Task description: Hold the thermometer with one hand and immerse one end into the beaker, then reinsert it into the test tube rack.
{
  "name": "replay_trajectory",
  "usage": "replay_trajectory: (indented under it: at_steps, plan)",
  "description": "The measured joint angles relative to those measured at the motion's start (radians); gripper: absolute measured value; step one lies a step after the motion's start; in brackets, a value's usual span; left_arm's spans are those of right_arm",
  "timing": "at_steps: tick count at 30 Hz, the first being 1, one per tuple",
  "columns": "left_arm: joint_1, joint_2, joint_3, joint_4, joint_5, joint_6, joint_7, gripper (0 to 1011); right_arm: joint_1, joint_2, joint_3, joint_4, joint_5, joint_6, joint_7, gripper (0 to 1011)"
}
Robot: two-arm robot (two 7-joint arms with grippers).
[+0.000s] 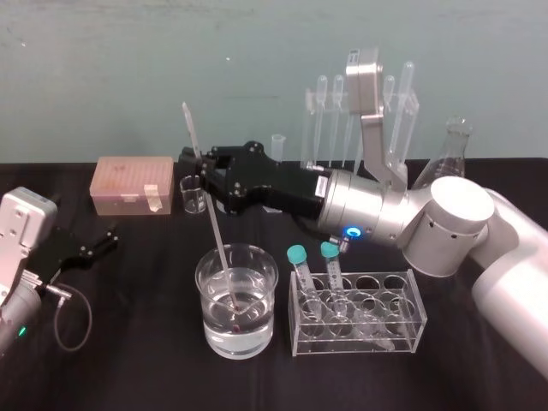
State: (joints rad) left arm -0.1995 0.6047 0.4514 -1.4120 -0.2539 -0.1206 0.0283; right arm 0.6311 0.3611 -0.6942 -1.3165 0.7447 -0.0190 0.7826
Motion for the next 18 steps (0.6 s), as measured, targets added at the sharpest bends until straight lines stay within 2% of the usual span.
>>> replay_trajectory:
  at_steps: [18]
  plan:
    - [0.0,0.0,0.0,0.0,0.0,0.0,0.0,1008,-0.016,-0.004,0.02,0.006,-0.004,0.006,0.011,56]
